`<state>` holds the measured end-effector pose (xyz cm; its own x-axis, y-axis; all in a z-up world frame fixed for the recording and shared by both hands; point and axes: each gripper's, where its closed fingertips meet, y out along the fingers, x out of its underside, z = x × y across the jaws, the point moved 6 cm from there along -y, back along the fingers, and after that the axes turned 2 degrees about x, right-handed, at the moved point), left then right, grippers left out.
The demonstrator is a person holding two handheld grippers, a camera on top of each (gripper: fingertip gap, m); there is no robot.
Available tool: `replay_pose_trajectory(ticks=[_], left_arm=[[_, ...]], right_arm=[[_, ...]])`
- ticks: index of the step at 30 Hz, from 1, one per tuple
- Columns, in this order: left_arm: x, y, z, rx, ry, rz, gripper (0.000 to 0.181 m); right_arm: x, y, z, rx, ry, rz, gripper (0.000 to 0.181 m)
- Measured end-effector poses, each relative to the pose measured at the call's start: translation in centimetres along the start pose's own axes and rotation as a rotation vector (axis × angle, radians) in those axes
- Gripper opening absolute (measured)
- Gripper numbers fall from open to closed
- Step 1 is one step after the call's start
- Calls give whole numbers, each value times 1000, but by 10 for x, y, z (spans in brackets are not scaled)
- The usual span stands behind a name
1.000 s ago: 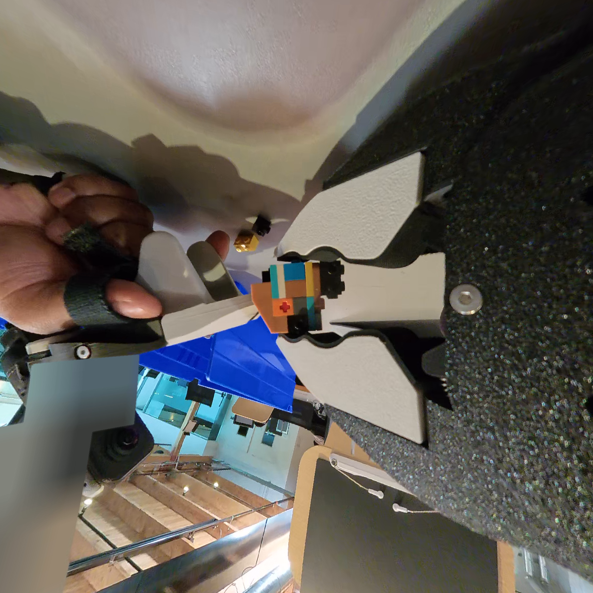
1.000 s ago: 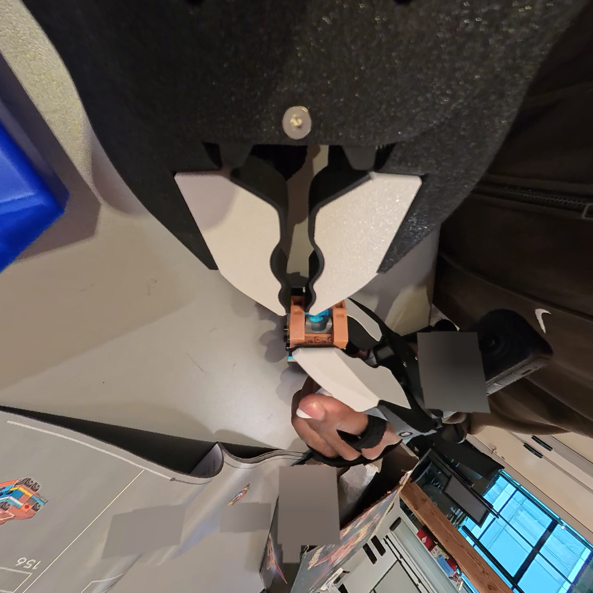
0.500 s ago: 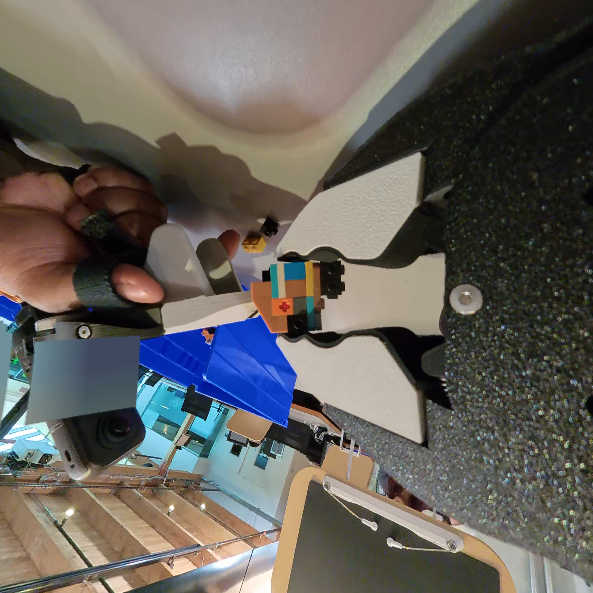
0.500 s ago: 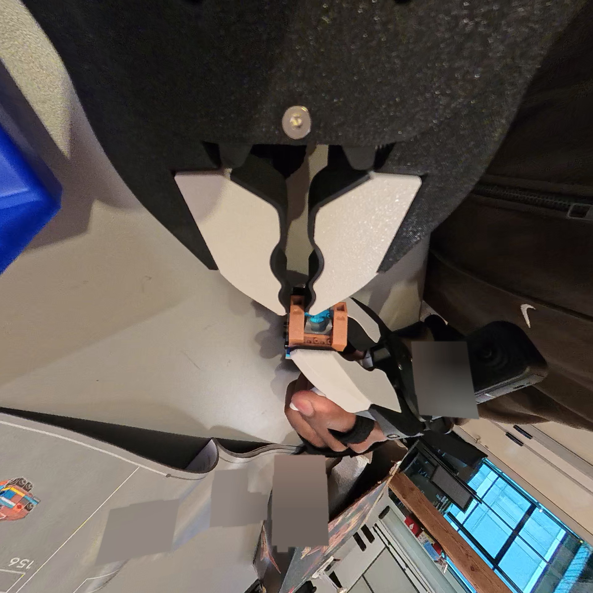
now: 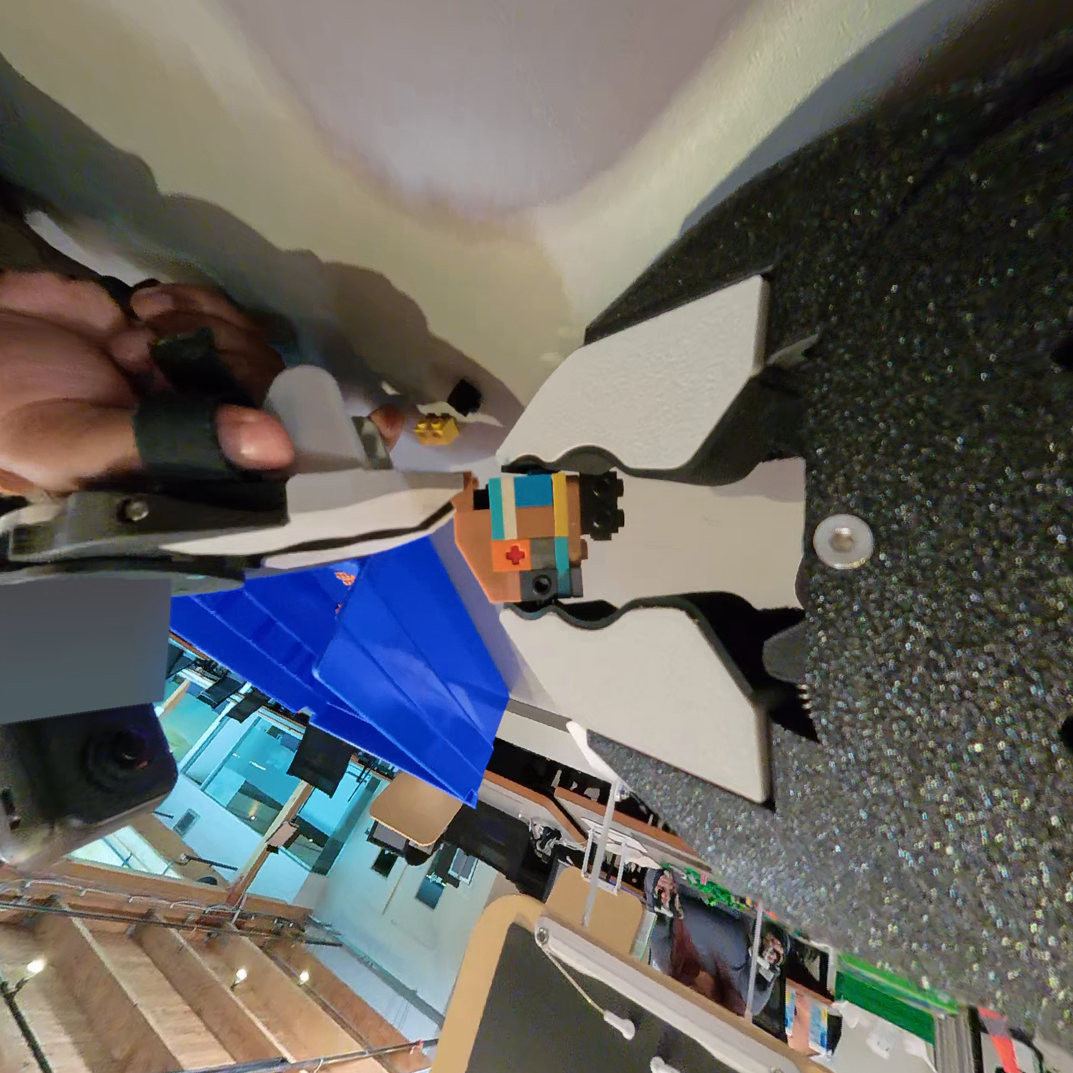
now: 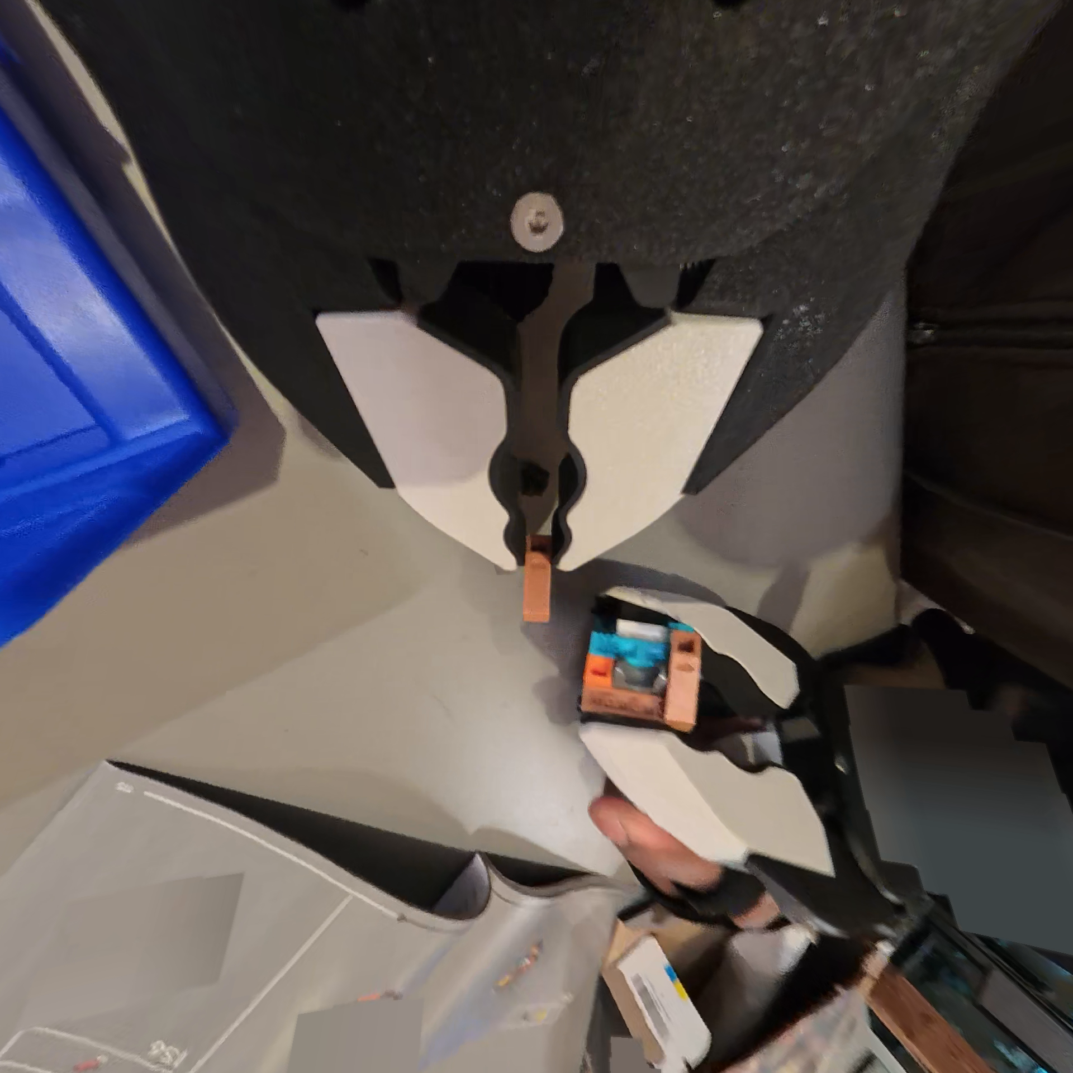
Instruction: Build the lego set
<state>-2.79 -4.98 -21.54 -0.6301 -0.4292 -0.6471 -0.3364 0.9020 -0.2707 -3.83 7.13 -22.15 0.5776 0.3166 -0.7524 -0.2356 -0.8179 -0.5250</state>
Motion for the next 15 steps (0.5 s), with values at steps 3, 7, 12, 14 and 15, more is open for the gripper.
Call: replay_pose_trajectory(ticks=[3,7,12,14,15], left_arm=[[2,0,0,6,-8,-8,41],[3,2,0,12,-6,-21,41],[6,3,1,22,-8,-51,41],[8,3,1,27,-13,-62,41],[8,2,1,29,-16,-66,41]], right_arm=[[3,1,3,58,-41,-37,8],[2,1,6,158,-131,-51,8],[4,7,4,258,-252,-78,8],[5,8,4,288,-289,-86,8],[5,9,3,294,-299,-90,8]])
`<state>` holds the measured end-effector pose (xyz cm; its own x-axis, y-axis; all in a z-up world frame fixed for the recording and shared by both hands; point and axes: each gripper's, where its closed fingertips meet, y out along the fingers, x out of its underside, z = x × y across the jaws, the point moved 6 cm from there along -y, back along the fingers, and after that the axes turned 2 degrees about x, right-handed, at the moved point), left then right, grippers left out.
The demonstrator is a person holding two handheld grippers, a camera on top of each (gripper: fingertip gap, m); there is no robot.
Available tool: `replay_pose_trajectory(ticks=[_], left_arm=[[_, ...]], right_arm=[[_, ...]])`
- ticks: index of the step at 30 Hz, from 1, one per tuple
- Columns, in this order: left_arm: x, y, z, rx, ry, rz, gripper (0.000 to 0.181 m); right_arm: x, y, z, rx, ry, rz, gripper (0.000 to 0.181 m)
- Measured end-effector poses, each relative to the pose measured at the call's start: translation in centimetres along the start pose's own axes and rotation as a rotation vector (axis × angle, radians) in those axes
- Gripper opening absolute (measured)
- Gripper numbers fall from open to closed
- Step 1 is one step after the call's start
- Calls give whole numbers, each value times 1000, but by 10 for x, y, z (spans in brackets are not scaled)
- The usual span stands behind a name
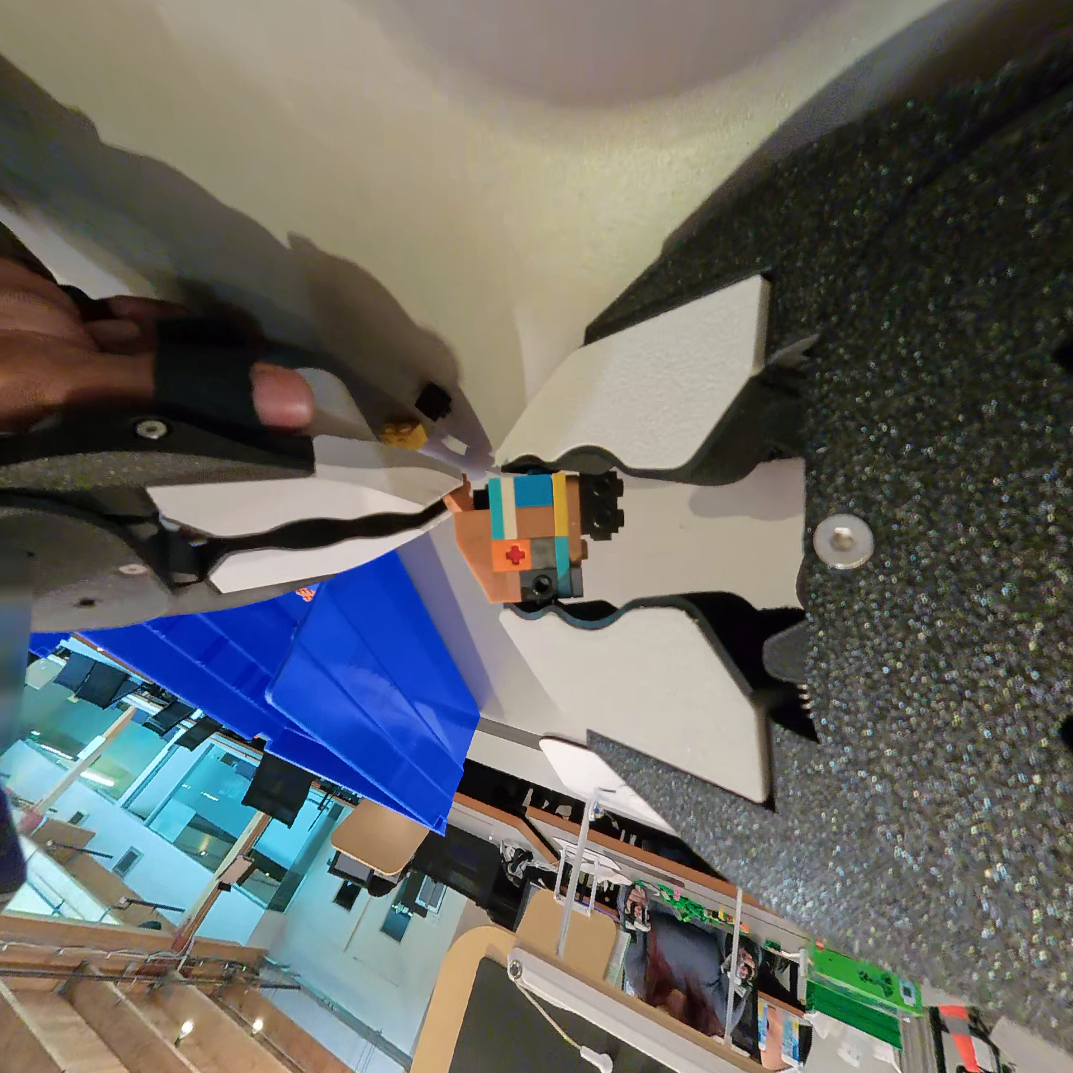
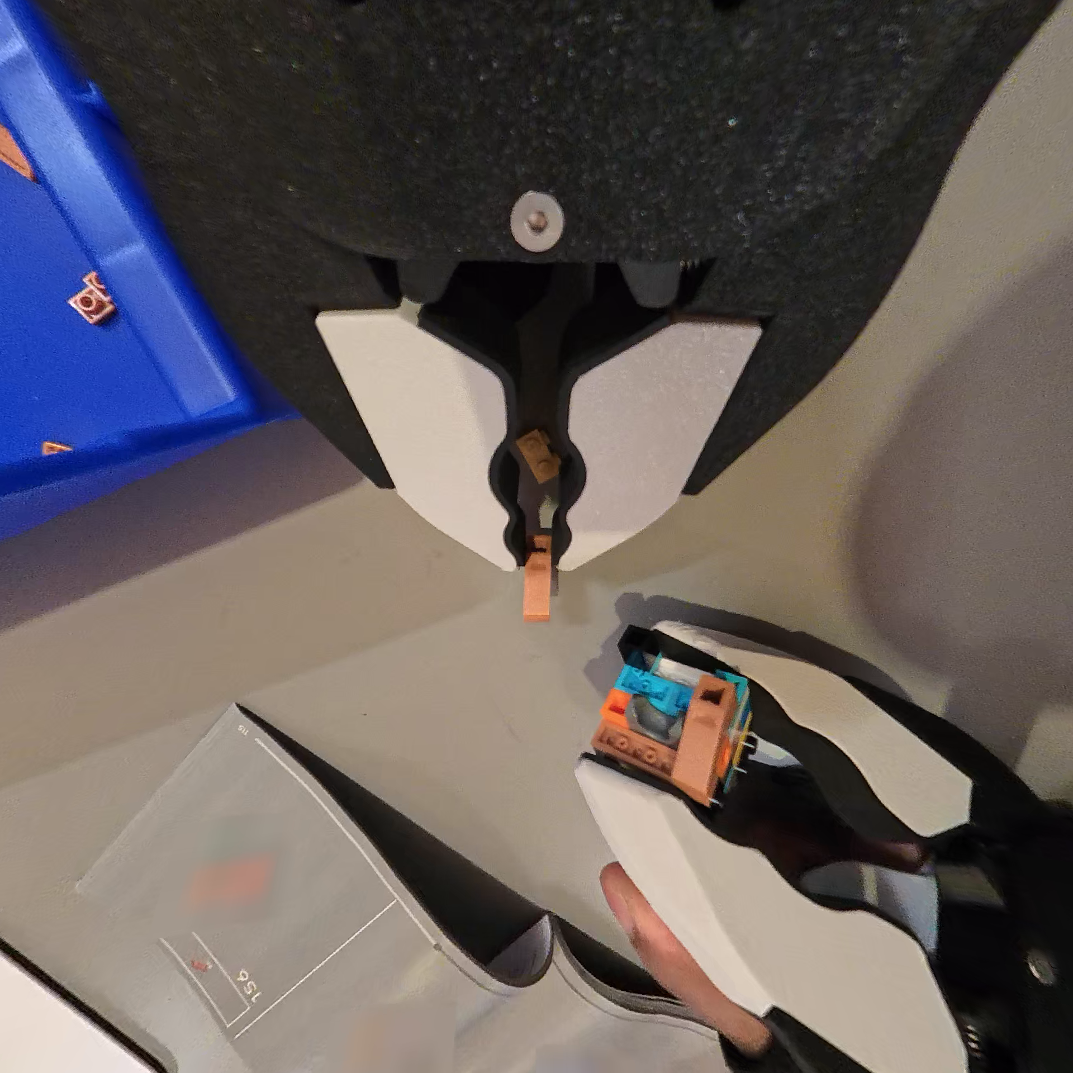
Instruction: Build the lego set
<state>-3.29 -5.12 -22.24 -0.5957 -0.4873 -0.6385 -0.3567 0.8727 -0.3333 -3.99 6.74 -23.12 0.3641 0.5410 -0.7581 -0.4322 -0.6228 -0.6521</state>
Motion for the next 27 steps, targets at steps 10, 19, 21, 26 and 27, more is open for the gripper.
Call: replay_pose_trajectory(ticks=[10,19,21,26,27], left_arm=[[2,0,2,41,-57,10,41],[4,-1,-1,71,-139,38,41],[4,-2,-2,78,-165,47,41],[4,-4,-6,103,-236,75,41],[4,-4,-6,107,-247,78,41]], right_arm=[[2,1,-1,52,-71,-19,8],[2,1,-4,29,-74,-13,8],[2,1,-4,24,-83,-14,8],[-6,-4,-9,1,-133,65,10],[-10,-7,-11,-8,-160,102,10]])
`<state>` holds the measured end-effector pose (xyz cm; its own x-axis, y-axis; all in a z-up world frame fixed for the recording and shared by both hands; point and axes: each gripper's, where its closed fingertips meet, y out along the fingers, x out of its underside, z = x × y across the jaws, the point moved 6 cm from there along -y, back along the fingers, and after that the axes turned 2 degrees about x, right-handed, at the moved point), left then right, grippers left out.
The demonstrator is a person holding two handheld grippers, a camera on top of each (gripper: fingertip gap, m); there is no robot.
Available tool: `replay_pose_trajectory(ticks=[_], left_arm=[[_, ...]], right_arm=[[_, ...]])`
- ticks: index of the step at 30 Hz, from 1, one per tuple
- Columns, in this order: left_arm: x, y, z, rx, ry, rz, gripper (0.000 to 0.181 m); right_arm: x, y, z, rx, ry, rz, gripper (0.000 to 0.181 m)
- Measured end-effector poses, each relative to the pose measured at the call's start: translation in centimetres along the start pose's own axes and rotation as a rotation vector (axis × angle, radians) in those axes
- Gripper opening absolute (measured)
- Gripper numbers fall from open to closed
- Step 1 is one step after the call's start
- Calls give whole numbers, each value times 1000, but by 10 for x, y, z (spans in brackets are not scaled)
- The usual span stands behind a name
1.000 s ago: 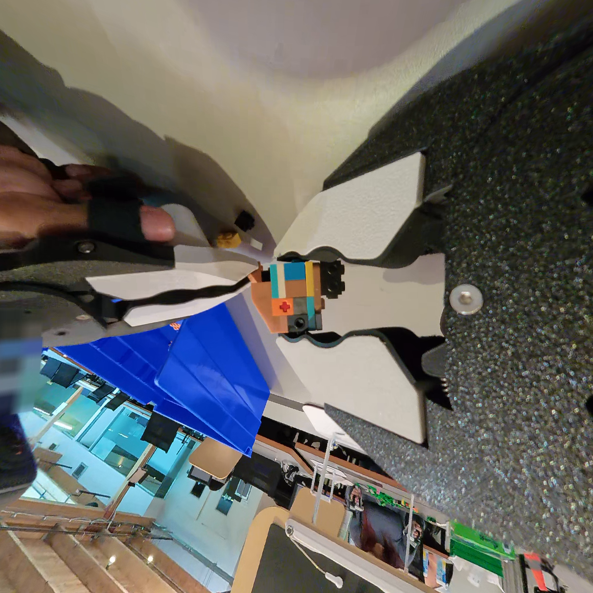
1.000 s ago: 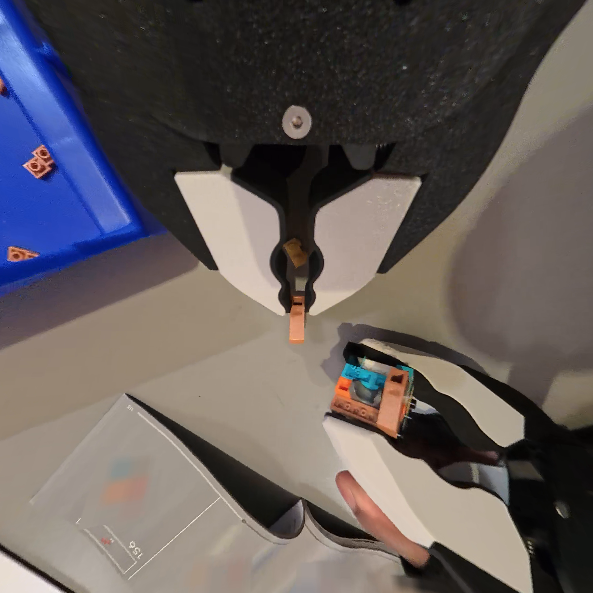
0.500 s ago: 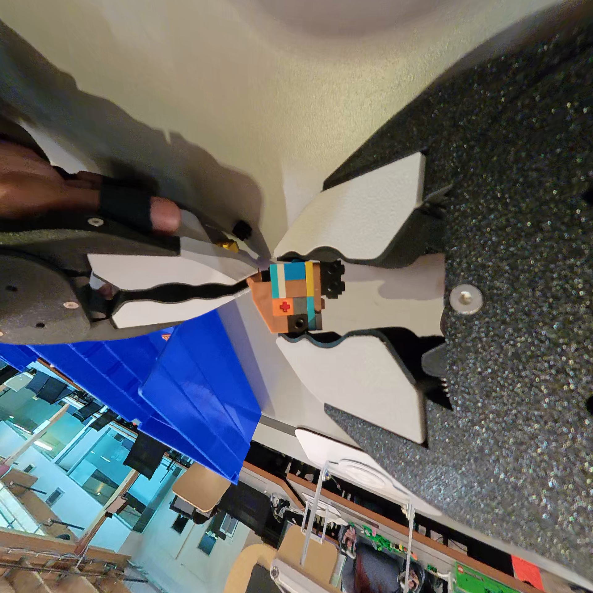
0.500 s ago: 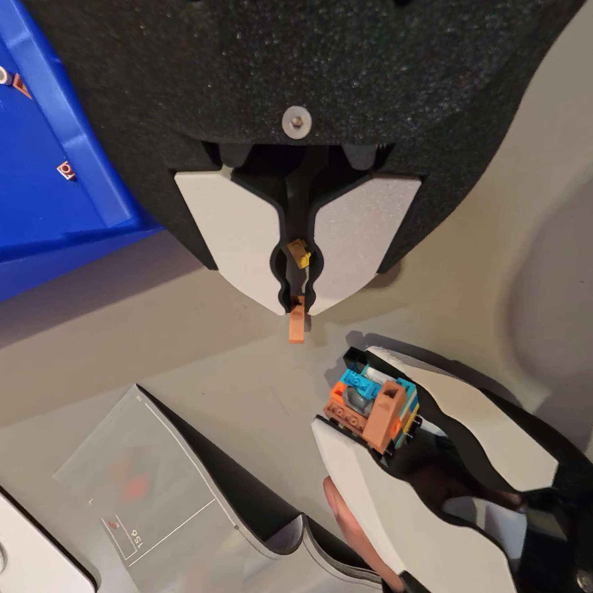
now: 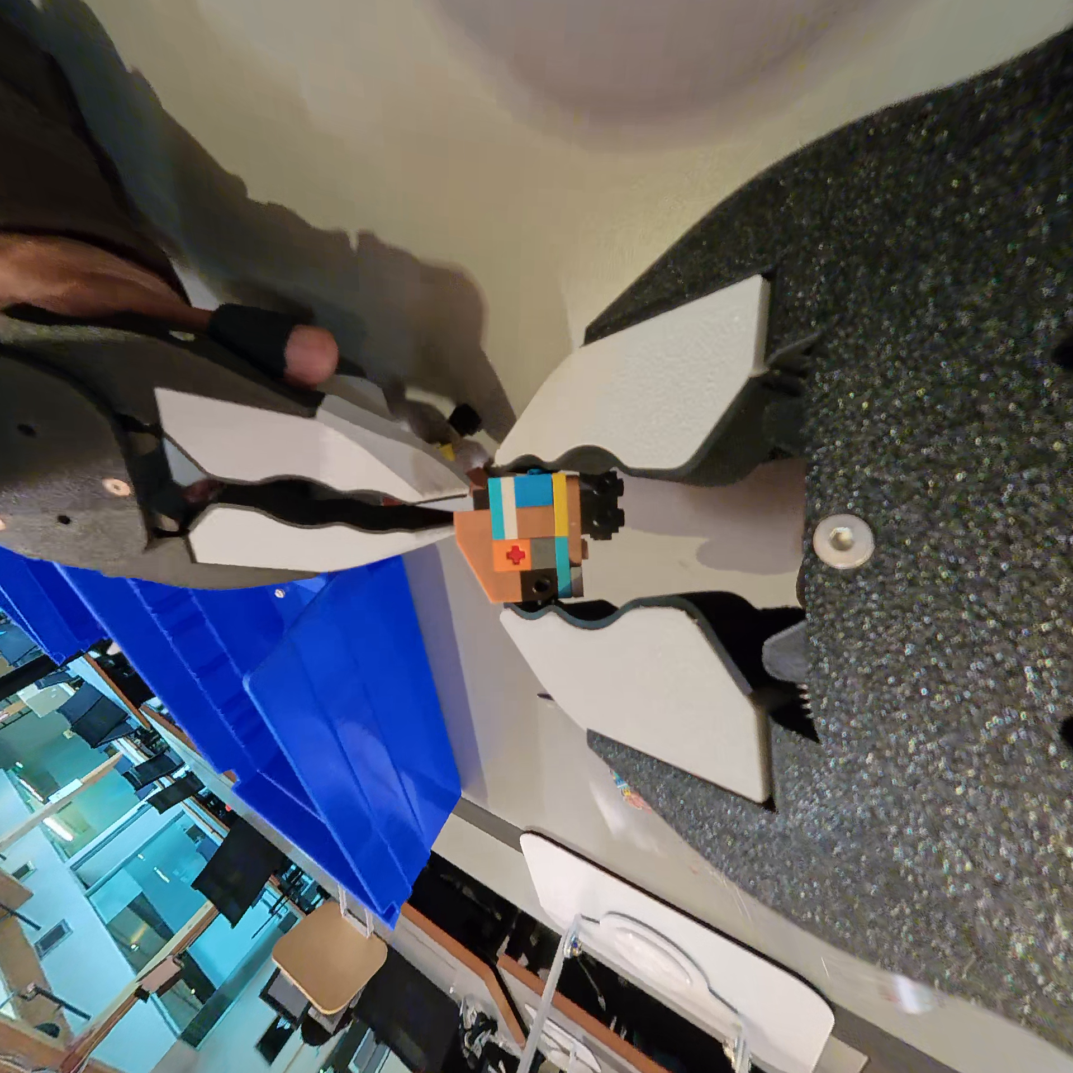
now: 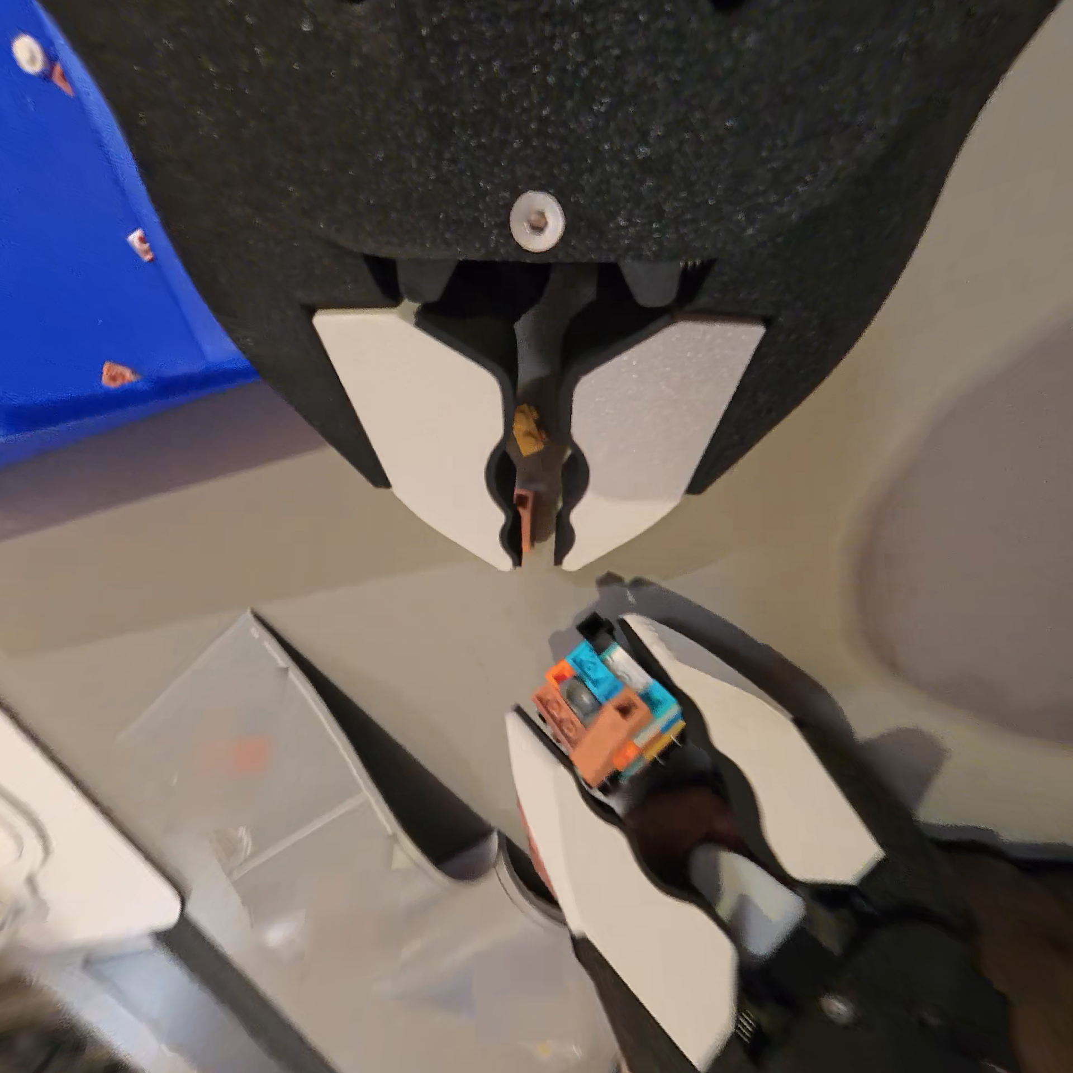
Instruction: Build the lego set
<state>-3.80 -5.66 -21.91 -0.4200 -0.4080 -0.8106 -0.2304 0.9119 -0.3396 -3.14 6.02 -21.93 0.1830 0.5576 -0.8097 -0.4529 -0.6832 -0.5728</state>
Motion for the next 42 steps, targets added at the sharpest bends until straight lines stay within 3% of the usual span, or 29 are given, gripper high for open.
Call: replay_pose_trajectory(ticks=[4,13,23,34,37,42], left_arm=[[-1,0,1,19,-16,3,41],[-5,-1,6,82,-38,31,41],[-9,-2,6,112,-101,57,41],[-13,-6,-7,58,-260,103,41],[-12,-6,-8,48,-264,92,41],[-3,-7,-8,51,-222,16,40]], right_arm=[[-10,-6,-11,-37,-108,104,11],[-13,-4,-26,-21,-281,140,12],[-13,-6,-28,-1,-335,157,10],[-23,-9,-23,140,-271,258,9],[-20,-8,-20,104,-245,235,9],[0,2,-20,-4,-252,45,10]])
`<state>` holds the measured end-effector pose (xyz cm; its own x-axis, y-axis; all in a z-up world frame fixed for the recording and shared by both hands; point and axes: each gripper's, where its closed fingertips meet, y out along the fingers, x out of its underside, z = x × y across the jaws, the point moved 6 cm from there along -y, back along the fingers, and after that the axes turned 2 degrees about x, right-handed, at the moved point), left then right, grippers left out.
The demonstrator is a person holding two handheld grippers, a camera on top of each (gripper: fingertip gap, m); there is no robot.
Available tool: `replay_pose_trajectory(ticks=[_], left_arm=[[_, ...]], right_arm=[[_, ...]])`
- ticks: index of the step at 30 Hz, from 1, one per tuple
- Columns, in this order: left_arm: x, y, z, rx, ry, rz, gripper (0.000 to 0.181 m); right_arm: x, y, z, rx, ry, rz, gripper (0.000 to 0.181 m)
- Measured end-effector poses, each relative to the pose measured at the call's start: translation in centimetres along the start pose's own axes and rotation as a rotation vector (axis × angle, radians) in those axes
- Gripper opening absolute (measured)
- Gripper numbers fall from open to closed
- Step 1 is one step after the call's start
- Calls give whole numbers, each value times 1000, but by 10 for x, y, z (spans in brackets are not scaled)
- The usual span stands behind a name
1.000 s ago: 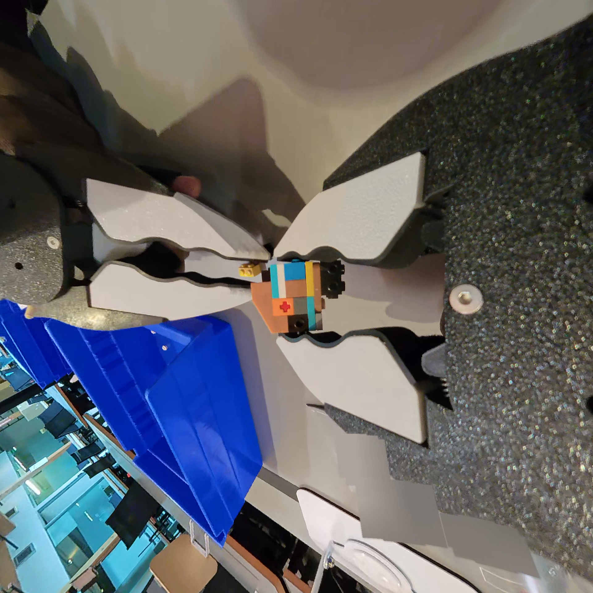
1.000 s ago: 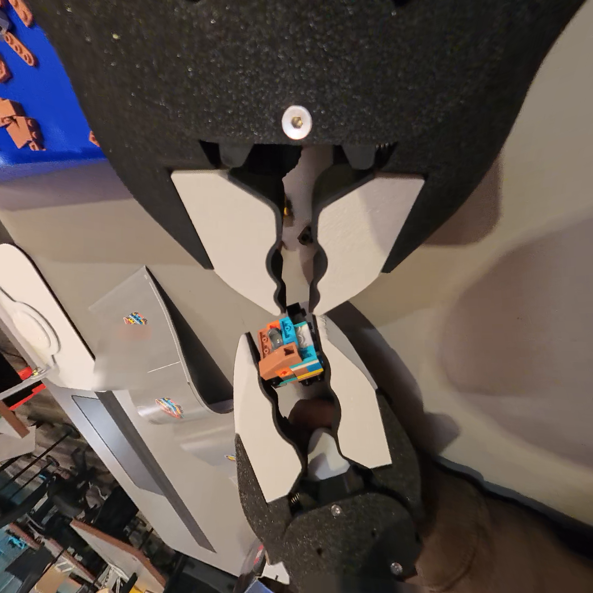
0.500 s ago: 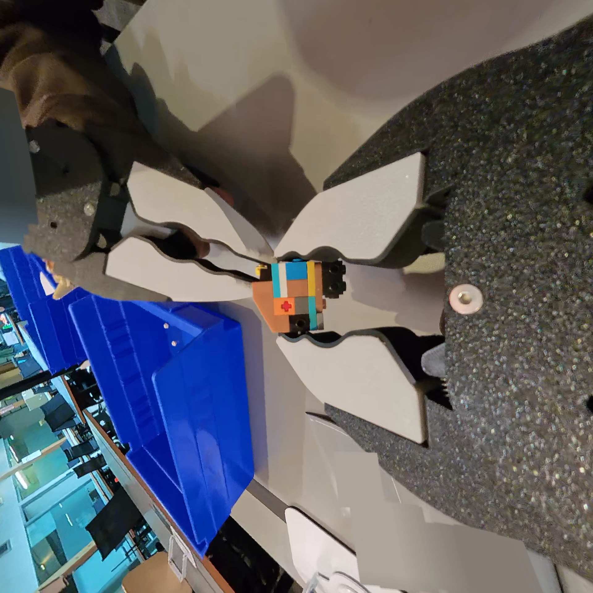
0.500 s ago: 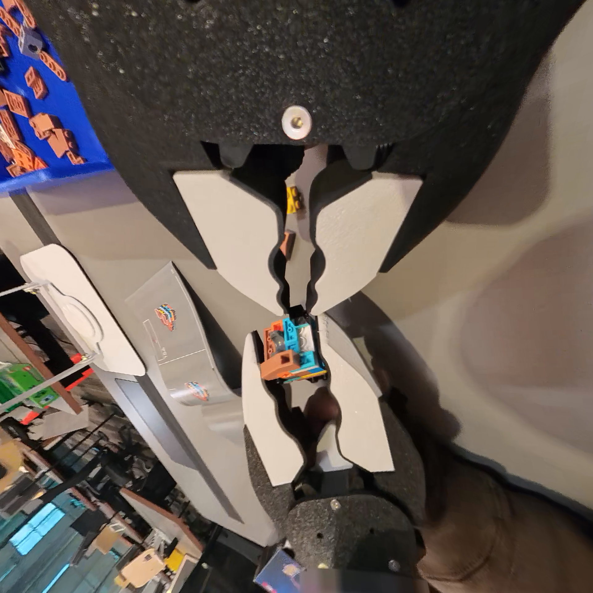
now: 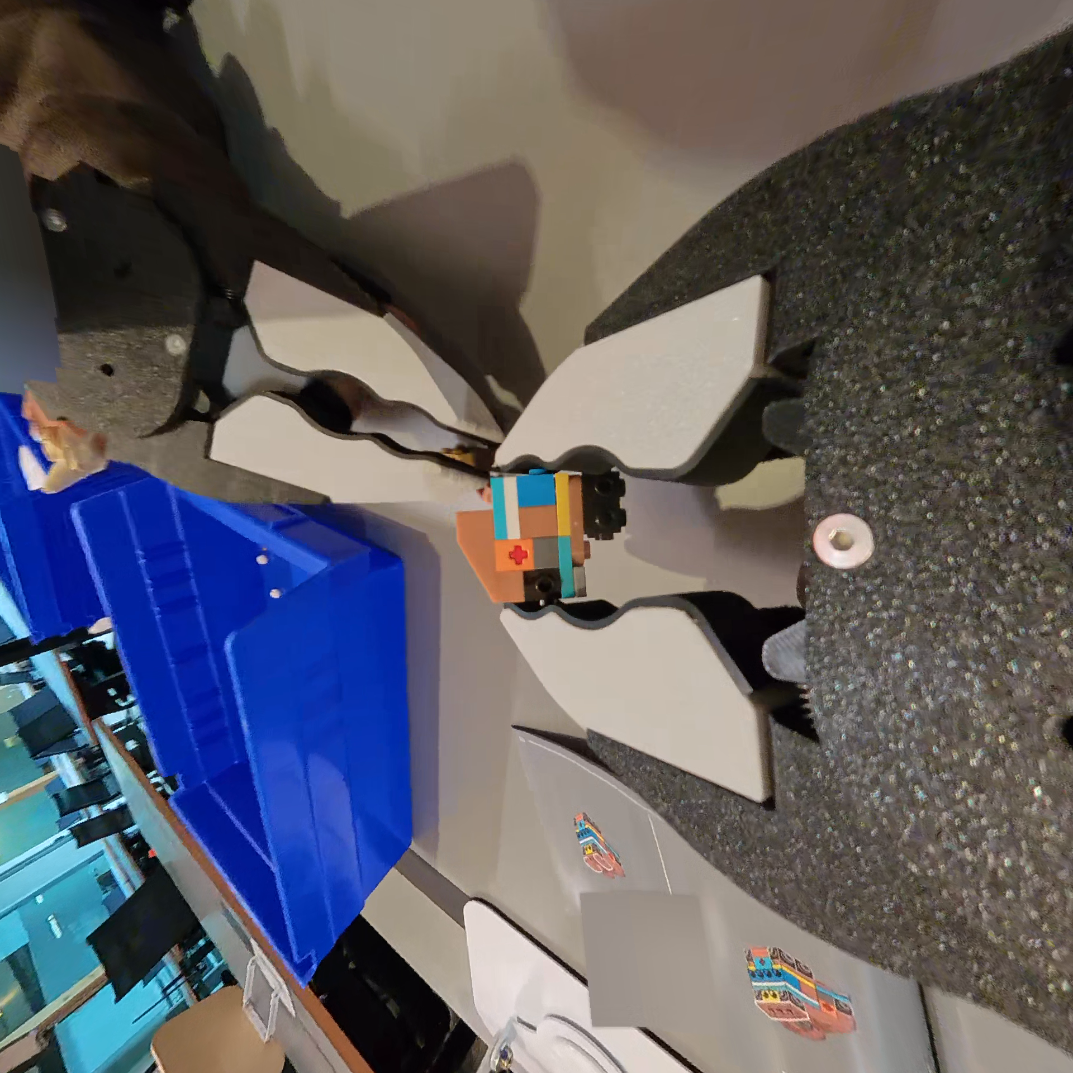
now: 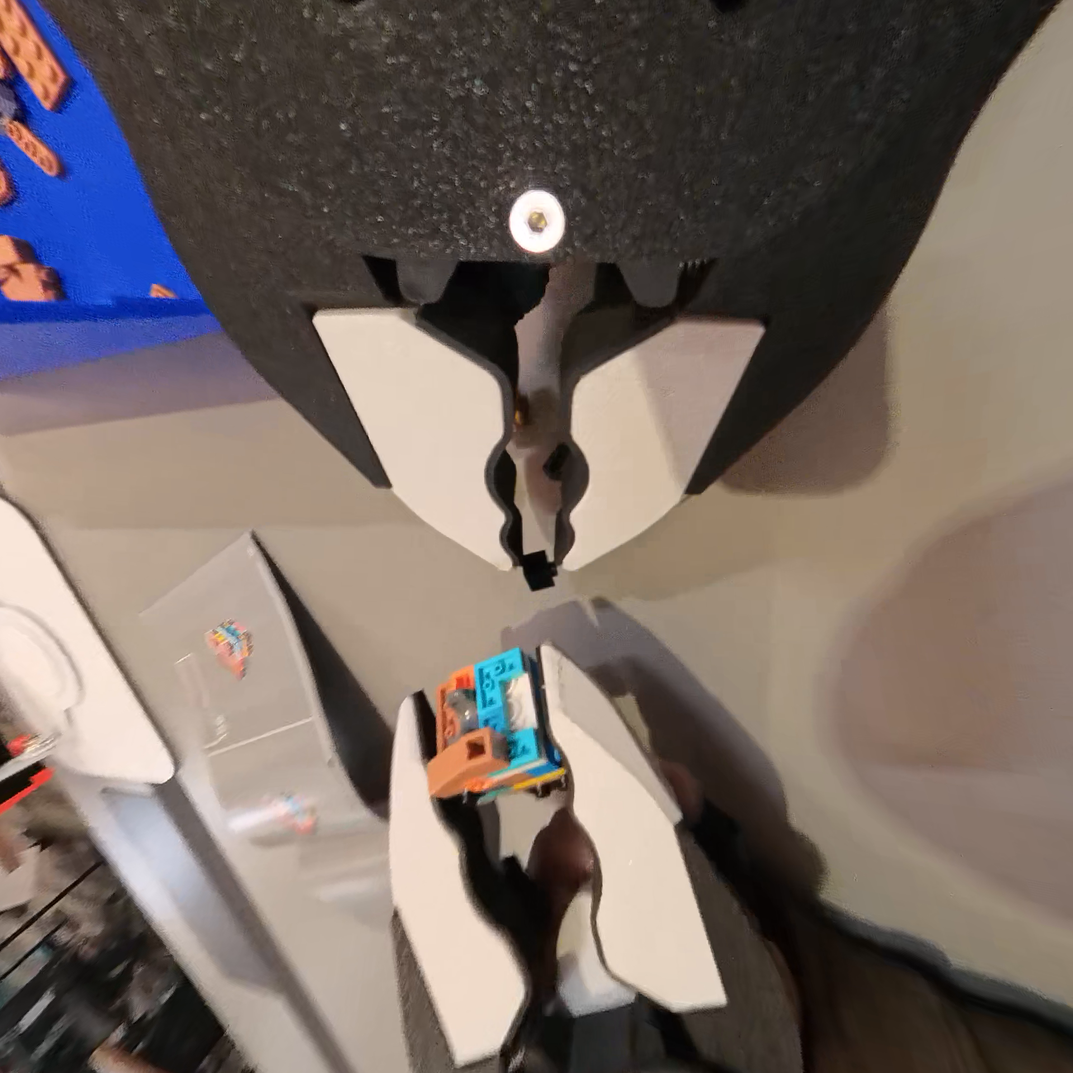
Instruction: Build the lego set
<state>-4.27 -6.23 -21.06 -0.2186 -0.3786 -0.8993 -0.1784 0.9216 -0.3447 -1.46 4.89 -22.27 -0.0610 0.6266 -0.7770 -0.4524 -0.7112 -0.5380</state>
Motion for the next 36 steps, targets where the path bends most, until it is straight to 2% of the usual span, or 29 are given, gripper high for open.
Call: replay_pose_trajectory(ticks=[4,8,14,19,36], left_arm=[[6,4,4,4,51,-78,41],[8,7,7,-5,86,-115,41],[10,11,9,-75,192,-166,41],[9,19,18,-144,386,-239,41],[6,27,23,-189,483,-246,42]], right_arm=[[10,6,-6,-66,0,-102,11],[9,4,-4,-95,45,-72,16],[-9,-7,6,-232,378,91,13],[-10,-5,9,-287,582,117,10],[-8,2,9,-285,734,100,8]])
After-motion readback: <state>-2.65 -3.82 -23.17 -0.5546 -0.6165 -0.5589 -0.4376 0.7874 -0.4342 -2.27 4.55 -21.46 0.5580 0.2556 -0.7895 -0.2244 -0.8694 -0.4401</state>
